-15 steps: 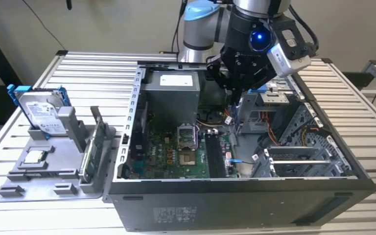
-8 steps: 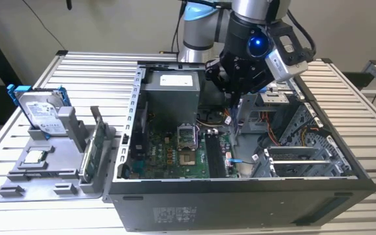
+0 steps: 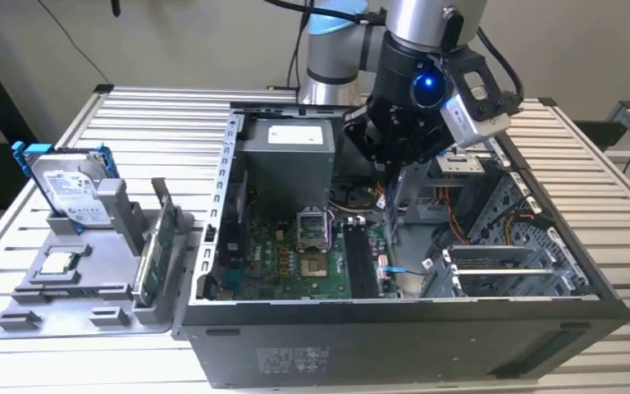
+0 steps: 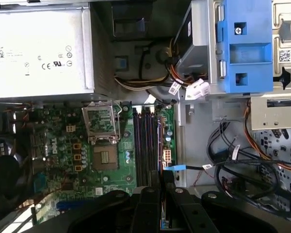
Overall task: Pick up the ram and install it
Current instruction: 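Insert the ram into the slot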
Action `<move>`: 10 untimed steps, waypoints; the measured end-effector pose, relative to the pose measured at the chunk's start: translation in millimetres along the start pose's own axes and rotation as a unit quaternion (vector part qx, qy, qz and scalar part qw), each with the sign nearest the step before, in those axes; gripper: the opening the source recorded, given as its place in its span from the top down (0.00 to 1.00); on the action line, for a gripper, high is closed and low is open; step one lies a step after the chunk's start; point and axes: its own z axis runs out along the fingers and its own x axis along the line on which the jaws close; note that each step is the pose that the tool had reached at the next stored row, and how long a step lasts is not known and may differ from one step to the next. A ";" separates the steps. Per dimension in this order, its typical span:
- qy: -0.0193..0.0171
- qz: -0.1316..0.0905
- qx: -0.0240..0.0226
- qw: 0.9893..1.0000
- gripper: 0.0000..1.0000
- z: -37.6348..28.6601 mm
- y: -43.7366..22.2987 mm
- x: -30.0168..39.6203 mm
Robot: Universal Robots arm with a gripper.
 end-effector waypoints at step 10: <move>0.000 0.000 0.000 1.000 0.86 9.1 -0.1 0.2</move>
